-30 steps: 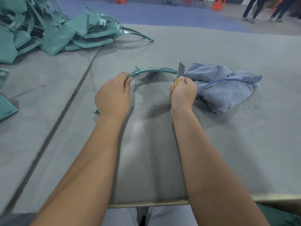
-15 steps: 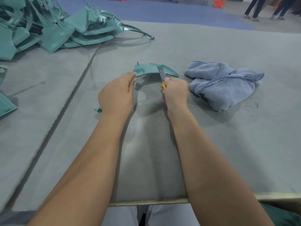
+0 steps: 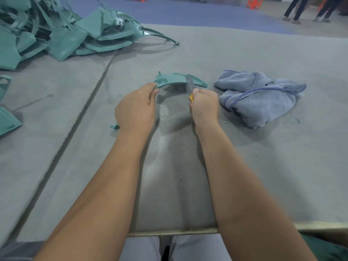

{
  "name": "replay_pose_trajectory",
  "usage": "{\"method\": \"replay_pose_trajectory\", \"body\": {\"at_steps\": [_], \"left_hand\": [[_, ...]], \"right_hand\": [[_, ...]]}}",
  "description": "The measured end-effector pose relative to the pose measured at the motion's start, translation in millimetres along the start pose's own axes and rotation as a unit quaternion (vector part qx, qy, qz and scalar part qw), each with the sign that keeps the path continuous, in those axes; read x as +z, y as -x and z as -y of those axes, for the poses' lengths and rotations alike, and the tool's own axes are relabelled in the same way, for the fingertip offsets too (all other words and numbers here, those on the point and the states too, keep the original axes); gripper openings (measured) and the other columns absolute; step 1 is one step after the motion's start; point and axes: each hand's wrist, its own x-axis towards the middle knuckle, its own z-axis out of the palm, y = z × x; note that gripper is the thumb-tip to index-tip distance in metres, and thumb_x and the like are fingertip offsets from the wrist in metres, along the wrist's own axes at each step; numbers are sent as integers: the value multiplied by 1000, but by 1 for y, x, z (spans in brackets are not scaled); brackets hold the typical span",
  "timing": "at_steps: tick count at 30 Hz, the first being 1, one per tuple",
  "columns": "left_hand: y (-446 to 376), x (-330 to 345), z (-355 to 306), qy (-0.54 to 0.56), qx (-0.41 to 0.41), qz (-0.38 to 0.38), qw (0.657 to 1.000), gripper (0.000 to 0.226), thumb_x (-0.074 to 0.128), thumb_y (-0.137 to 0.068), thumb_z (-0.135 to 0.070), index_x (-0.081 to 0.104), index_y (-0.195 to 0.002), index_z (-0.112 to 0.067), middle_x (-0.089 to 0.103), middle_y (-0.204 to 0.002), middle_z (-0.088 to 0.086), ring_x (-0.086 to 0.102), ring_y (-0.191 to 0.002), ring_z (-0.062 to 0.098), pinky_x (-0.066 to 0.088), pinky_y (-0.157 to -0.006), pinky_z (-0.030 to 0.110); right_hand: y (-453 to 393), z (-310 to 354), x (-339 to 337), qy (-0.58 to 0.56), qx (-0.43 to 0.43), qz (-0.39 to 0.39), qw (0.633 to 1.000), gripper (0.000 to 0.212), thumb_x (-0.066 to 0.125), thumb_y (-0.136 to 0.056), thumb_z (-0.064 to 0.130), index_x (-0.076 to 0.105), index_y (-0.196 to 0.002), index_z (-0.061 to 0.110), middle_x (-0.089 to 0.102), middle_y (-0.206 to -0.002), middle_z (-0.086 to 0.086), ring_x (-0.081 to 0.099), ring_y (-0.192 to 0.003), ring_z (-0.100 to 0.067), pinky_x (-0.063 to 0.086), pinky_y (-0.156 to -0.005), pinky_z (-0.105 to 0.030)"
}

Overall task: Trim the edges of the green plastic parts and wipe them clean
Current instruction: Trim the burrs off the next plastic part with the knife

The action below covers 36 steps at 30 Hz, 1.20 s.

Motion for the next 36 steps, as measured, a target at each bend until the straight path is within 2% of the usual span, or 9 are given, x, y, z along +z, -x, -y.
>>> {"method": "replay_pose_trajectory", "body": {"at_steps": [2,6,8,13,17,23,27,32,36], "left_hand": [[1,-1,0,-1,-1,0,1000,31,34,-103,-40,61,-105,-26,64,-83,1,47,-71,21,28,-54,31],[1,-3,0,5,-7,-16,1000,31,34,-103,-40,61,-101,-24,62,-78,2,45,-68,22,22,-51,31],[2,-3,0,5,-5,-16,1000,32,34,-103,-40,61,-100,-24,61,-77,1,45,-67,22,22,-51,30],[0,-2,0,5,-7,-6,1000,32,33,-103,-40,62,-107,-27,66,-84,2,48,-71,23,24,-53,31],[1,1,-1,-4,9,19,1000,35,32,-103,-43,59,-122,-34,69,-99,0,61,-91,26,29,-60,31],[2,-3,-1,4,1,-3,1000,32,33,-103,-40,61,-103,-26,62,-78,0,48,-68,21,21,-48,30],[3,-1,-2,-4,11,8,1000,32,34,-103,-42,62,-106,-27,65,-84,2,57,-77,27,29,-55,31],[3,1,-2,-4,8,15,1000,31,35,-102,-42,62,-106,-26,67,-89,4,59,-82,30,30,-57,32],[4,1,-2,5,2,3,1000,32,34,-103,-41,62,-105,-26,65,-83,2,48,-71,22,27,-55,31]], "right_hand": [[2,1,0,-4,-3,16,1000,37,43,-77,29,43,-41,22,30,-49,6,31,-60,-21,25,-61,-39],[-3,1,-6,-126,32,-89,987,47,44,-89,13,32,-44,21,32,-50,6,26,-54,-16,21,-55,-33],[-6,0,-7,-109,33,-111,987,46,42,-93,12,31,-50,22,37,-53,4,31,-55,-17,25,-57,-32],[-8,-4,-6,-31,11,-54,998,40,45,-89,18,36,-50,20,39,-54,2,38,-60,-22,32,-61,-38],[0,-2,0,54,-21,0,998,33,43,-76,28,42,-44,20,36,-50,2,34,-57,-21,28,-58,-39],[-7,-2,-4,-68,27,-90,993,45,44,-87,16,33,-43,18,33,-50,4,33,-60,-23,29,-65,-40],[2,-2,1,28,-24,-22,999,42,43,-84,26,37,-43,20,34,-49,4,34,-57,-21,28,-59,-39],[12,3,1,20,-40,75,996,38,45,-80,30,40,-44,22,30,-51,2,29,-58,-21,25,-60,-40],[12,7,-1,-96,6,-2,995,43,44,-91,14,32,-50,22,30,-42,12,27,-42,-10,24,-44,-25]]}}
